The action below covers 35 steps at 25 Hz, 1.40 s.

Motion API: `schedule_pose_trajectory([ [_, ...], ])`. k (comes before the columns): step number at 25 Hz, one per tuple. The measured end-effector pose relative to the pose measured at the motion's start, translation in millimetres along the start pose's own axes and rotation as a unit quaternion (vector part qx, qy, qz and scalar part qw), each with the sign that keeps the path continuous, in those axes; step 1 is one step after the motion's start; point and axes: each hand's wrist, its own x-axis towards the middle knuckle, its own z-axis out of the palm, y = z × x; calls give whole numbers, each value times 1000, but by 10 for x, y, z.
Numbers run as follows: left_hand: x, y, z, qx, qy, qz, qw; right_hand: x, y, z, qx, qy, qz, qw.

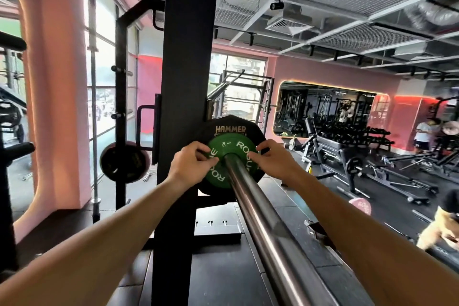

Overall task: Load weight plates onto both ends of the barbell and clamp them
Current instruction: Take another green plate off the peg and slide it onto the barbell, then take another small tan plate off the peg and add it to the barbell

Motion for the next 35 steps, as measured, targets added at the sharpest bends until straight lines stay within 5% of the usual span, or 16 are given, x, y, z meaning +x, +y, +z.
schedule_pose_trajectory([
  [7,-901,612,-783,-12,2,-21,1000,-1134,-756,-600,-24,-50,-115,992],
  [14,-2115,835,-1620,17,27,-53,998,-2307,-1479,-425,22,-115,-188,975],
  [23,-2705,396,-2923,56,71,-85,992,-2845,-1841,591,26,-209,-186,960],
  [35,-2453,-802,-5377,119,116,-112,980,-2685,-3243,2992,59,-256,-176,949],
])
